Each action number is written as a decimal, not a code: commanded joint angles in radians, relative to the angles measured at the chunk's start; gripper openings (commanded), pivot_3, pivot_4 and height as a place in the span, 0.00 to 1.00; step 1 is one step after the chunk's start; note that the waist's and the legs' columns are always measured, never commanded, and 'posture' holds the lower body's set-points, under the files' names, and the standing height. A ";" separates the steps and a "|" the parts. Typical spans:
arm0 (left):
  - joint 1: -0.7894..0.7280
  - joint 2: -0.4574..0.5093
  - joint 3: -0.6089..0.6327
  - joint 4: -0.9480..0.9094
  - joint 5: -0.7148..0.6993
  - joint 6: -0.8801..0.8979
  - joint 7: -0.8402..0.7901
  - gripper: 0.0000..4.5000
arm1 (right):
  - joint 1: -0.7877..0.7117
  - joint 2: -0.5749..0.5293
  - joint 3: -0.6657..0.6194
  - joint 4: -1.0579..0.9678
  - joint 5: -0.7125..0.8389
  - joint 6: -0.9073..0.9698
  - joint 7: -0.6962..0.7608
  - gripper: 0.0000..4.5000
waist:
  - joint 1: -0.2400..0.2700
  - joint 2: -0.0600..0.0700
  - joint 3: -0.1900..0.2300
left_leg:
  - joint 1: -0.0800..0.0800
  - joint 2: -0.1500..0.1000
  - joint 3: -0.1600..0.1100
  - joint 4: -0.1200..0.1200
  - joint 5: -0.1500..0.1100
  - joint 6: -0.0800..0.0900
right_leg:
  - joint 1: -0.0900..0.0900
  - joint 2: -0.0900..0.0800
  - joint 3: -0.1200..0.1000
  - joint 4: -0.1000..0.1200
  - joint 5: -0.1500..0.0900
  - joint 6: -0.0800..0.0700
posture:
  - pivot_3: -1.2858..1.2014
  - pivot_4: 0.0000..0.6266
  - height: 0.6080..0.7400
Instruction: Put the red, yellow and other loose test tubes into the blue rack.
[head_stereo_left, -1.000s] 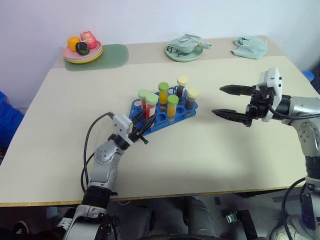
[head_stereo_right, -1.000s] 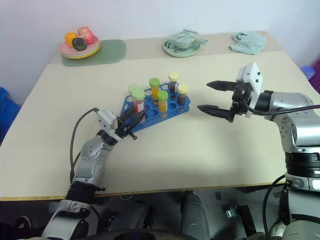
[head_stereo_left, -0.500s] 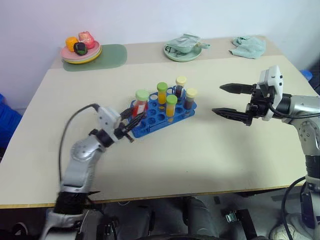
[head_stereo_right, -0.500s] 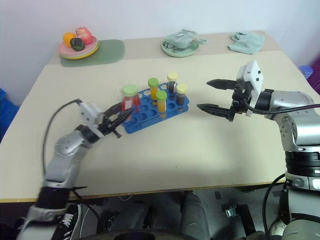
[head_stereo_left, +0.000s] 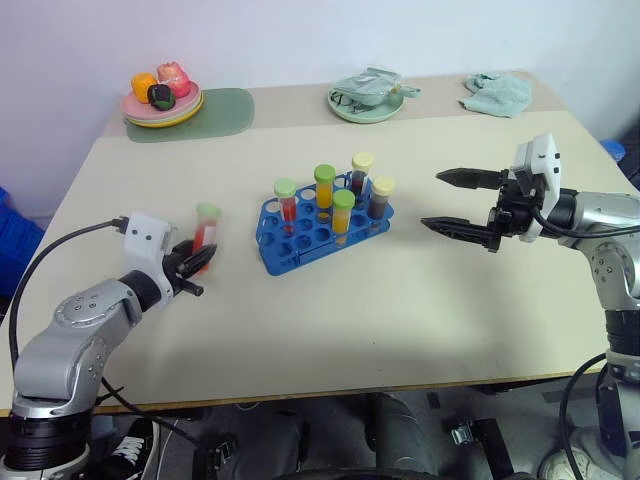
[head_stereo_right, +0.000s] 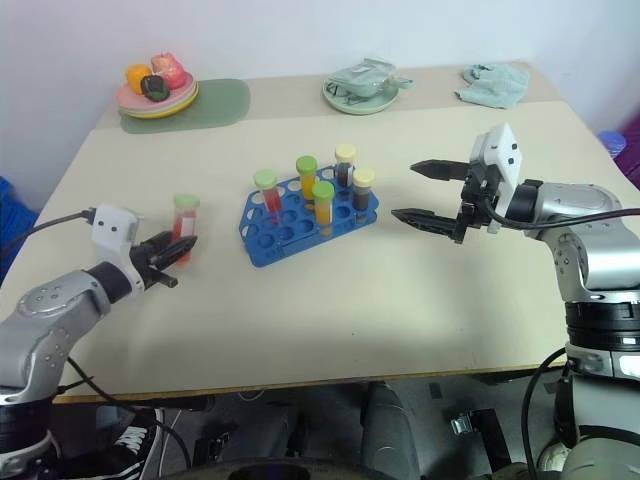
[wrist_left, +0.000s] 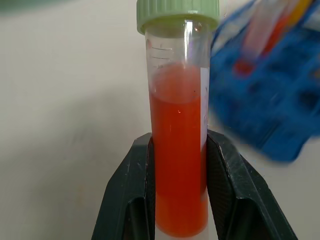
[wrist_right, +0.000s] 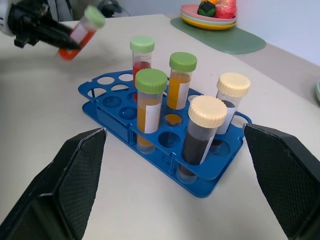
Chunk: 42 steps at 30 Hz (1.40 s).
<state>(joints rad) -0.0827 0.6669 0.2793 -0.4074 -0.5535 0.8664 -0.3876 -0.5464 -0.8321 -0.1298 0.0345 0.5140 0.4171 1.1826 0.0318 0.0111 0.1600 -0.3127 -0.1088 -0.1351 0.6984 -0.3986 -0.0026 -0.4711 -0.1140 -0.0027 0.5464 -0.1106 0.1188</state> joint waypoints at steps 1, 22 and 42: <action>-0.003 0.064 0.108 -0.008 -0.049 0.164 0.013 0.19 | -0.024 -0.007 -0.016 -0.006 0.000 -0.017 0.005 1.00 | -0.003 0.000 0.000 | 0.000 0.000 0.000 0.000 0.000 0.000 | 0.000 0.000 0.000 0.000 0.000 0.000 | 0.52 0.24 1.00; -0.325 0.227 0.003 0.453 -0.018 0.602 -0.030 0.81 | -0.026 0.005 -0.007 -0.024 0.005 0.000 -0.005 1.00 | -0.023 0.001 0.000 | 0.000 0.000 0.000 -0.001 0.000 -0.001 | -0.002 0.000 0.000 0.002 0.000 0.000 | 0.52 0.24 1.00; -0.736 0.415 -0.542 0.770 0.000 0.667 -0.271 1.00 | -0.017 0.022 -0.007 -0.022 -0.002 -0.012 -0.012 1.00 | -0.044 0.000 0.000 | -0.004 -0.003 -0.001 0.000 0.000 -0.001 | -0.007 0.000 -0.001 0.004 0.000 0.000 | 0.52 0.24 1.00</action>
<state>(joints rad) -0.7942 1.0688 -0.2262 0.3426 -0.5961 1.5579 -0.6251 -0.5555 -0.8048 -0.1206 0.0363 0.5125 0.4212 1.1737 -0.0124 0.0113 0.1604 -0.3169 -0.1125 -0.1357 0.6985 -0.3983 -0.0039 -0.4781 -0.1142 -0.0035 0.5505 -0.1108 0.1186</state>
